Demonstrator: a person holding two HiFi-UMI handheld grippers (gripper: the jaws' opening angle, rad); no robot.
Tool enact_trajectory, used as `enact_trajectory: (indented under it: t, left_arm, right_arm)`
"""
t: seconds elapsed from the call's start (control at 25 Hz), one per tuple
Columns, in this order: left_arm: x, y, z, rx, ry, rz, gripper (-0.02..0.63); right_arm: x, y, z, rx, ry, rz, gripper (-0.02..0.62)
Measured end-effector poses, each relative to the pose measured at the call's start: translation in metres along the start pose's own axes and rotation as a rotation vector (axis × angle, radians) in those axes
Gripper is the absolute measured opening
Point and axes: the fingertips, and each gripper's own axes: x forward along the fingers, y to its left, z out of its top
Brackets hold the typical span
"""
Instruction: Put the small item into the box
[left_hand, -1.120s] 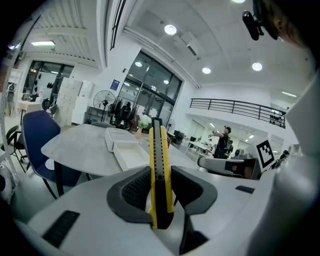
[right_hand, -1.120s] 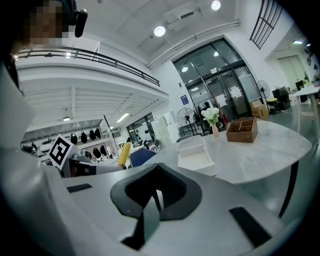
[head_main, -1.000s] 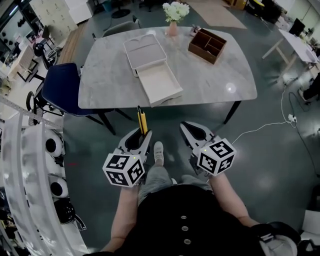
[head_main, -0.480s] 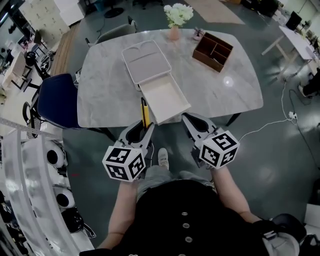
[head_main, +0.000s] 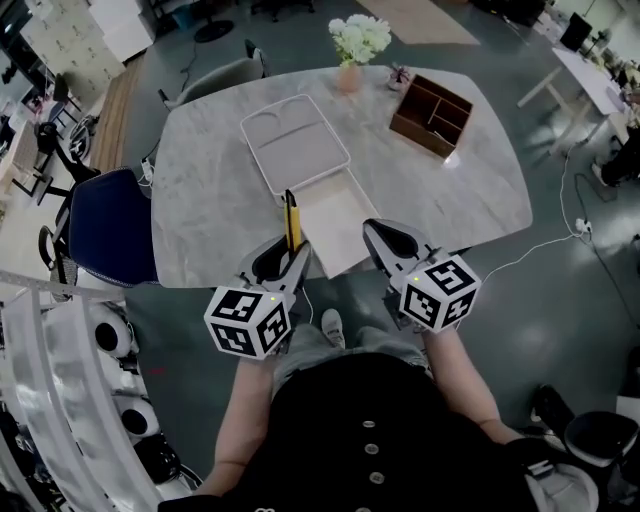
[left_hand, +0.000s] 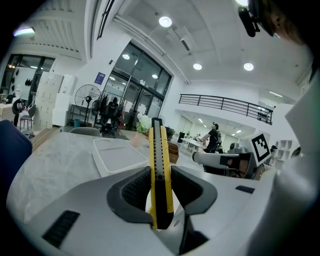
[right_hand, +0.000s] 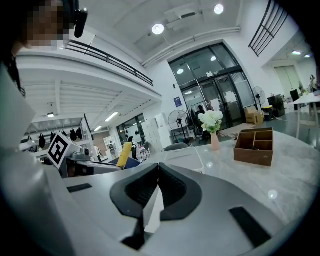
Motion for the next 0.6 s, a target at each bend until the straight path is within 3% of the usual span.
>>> enact_trajectory:
  t: [0.6]
  left_arm:
    - [0.022, 0.014, 0.004, -0.014, 0.020, -0.030, 0.138]
  right_arm:
    - [0.021, -0.017, 0.006, 0.025, -0.008, -0.022, 0.003]
